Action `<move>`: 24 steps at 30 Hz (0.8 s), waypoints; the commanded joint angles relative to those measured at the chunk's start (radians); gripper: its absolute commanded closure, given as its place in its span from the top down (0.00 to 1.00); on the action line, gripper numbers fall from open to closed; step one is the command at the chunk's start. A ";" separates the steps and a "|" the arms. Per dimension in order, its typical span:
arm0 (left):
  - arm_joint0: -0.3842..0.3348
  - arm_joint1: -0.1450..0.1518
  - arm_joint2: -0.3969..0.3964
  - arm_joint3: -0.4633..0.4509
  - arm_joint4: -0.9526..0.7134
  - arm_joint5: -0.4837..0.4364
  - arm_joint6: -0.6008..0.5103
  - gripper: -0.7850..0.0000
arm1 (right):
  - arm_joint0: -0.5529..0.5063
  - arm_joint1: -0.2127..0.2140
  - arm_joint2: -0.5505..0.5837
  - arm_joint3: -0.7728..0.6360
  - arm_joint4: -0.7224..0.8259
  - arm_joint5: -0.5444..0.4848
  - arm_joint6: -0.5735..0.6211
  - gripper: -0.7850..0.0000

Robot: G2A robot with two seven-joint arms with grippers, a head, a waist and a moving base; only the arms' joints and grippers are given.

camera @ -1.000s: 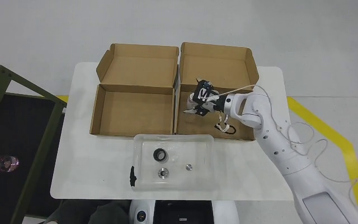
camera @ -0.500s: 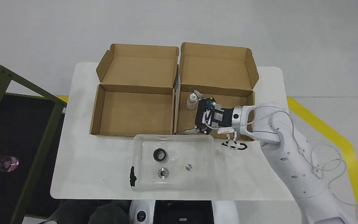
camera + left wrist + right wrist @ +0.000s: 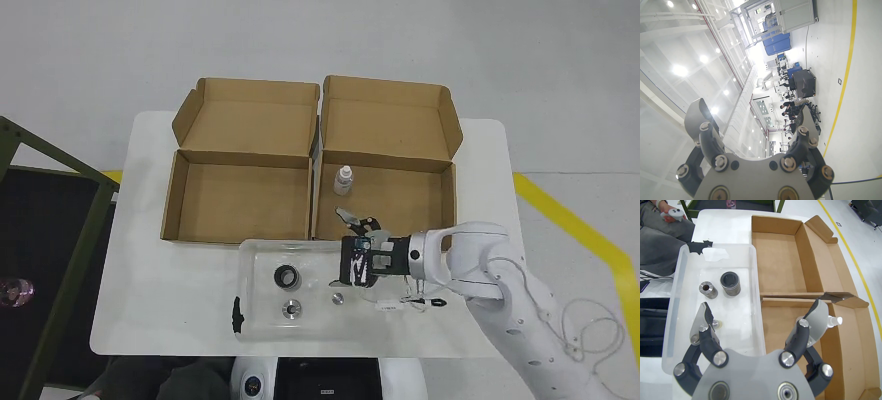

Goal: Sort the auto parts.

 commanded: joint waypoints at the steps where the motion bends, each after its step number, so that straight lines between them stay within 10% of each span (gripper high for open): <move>1: 0.000 0.000 0.000 0.000 0.000 0.000 0.000 1.00 | -0.031 0.005 0.001 -0.026 -0.010 0.000 0.008 1.00; 24: 0.000 0.000 0.000 0.000 0.000 0.000 0.000 1.00 | -0.079 0.025 -0.135 -0.056 -0.116 -0.013 0.120 1.00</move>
